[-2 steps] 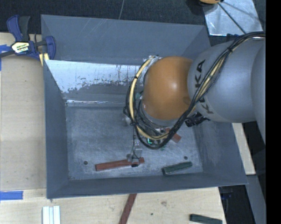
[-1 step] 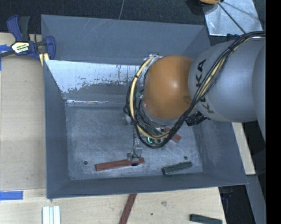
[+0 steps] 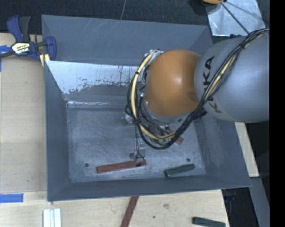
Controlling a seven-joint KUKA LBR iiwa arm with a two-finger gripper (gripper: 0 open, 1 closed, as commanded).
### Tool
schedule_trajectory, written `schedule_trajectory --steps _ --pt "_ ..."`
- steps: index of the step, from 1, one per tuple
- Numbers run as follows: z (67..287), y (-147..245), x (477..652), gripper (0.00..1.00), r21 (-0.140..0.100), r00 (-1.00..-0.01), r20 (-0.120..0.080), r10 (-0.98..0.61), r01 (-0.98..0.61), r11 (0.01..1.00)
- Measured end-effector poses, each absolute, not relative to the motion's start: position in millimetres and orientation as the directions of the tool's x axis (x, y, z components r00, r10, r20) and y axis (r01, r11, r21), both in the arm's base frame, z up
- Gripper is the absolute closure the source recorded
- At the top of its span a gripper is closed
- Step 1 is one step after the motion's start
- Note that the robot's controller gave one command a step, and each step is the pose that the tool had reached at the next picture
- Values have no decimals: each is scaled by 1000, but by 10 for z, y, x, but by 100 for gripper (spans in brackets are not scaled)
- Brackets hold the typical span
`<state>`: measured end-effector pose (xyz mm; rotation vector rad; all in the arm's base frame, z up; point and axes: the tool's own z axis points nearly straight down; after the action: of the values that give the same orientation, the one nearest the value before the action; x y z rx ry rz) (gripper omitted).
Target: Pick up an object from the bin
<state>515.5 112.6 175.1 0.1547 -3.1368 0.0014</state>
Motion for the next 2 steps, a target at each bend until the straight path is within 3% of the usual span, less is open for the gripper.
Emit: schedule_trajectory --steps 1,2 --pt "1431 1280 5042 0 1 -985 -13 -172 -172 985" --pt "829 1361 4923 100 1 -981 -1 -196 -196 981"
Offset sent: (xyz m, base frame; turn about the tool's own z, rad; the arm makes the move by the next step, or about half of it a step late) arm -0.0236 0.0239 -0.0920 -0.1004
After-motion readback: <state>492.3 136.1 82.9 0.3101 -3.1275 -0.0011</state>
